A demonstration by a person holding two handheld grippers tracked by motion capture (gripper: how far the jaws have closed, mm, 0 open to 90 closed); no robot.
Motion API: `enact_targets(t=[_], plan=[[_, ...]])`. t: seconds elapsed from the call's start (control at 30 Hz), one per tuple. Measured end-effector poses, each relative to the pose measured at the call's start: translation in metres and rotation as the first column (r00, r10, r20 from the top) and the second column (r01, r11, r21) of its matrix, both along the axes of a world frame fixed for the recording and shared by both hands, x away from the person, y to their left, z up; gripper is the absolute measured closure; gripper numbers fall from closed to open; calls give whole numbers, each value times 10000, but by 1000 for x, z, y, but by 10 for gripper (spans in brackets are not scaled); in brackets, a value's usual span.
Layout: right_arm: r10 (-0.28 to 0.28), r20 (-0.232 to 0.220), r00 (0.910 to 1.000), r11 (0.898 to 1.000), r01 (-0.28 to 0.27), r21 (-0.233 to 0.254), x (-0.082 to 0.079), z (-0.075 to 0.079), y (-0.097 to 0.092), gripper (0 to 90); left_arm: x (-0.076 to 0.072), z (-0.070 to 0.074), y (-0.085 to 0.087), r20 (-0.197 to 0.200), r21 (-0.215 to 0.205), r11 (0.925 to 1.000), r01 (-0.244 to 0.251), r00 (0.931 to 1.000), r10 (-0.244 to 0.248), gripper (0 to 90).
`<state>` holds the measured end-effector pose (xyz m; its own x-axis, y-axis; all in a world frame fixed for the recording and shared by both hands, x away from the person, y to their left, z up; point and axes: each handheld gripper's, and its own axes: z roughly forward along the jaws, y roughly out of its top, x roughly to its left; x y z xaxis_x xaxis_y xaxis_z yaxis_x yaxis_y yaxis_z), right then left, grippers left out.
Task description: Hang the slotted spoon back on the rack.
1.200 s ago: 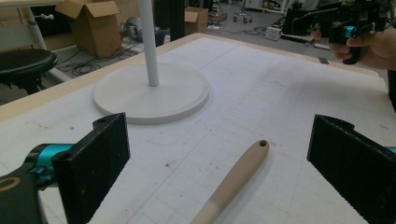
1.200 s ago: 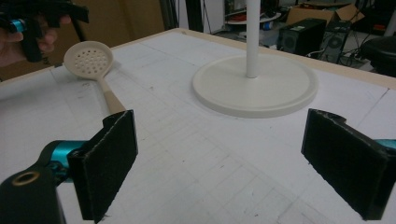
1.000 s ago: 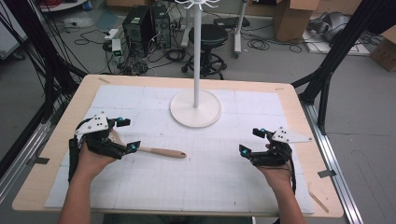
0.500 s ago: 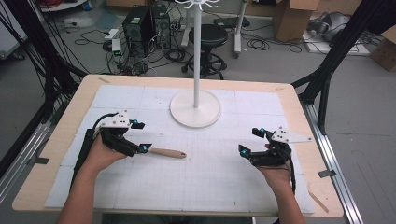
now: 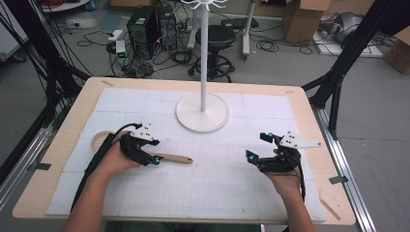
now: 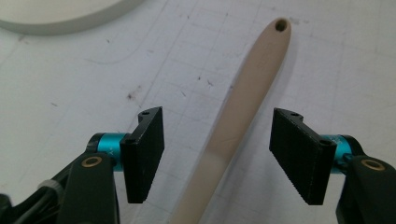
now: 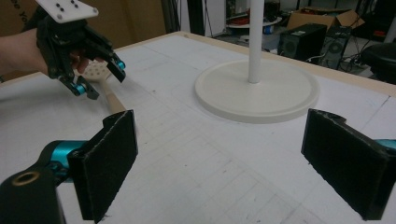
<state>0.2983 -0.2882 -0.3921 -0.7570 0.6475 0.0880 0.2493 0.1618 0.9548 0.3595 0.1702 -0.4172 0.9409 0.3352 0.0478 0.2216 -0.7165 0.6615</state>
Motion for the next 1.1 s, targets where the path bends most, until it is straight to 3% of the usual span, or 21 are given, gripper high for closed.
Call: enact_targets(t=[0.13,0.23,0.37,0.47,0.63,1.1], plan=[[-19,-65,10000,10000,20,61,0,0,0,98,2,-5,-2,-159,366,9993,66,9999,-60,386],[-22,-64,10000,10000,22,37,0,0,0,98,4,-8,-3,-298,353,9993,107,9995,-97,421],[1,-100,10000,10000,-1,20,0,0,0,98,6,-12,-4,-404,657,9977,163,9991,-137,452],[-16,-91,10000,10000,16,-17,1,0,0,98,7,-13,-4,-576,524,9984,230,9981,-199,474],[-10,-100,9999,10000,10,-49,0,-1,1,98,7,-11,-4,-780,466,9981,407,9963,-370,589],[10,-59,10000,10000,-10,8,0,0,0,98,4,-10,-5,-826,615,9970,479,9957,-427,648]])
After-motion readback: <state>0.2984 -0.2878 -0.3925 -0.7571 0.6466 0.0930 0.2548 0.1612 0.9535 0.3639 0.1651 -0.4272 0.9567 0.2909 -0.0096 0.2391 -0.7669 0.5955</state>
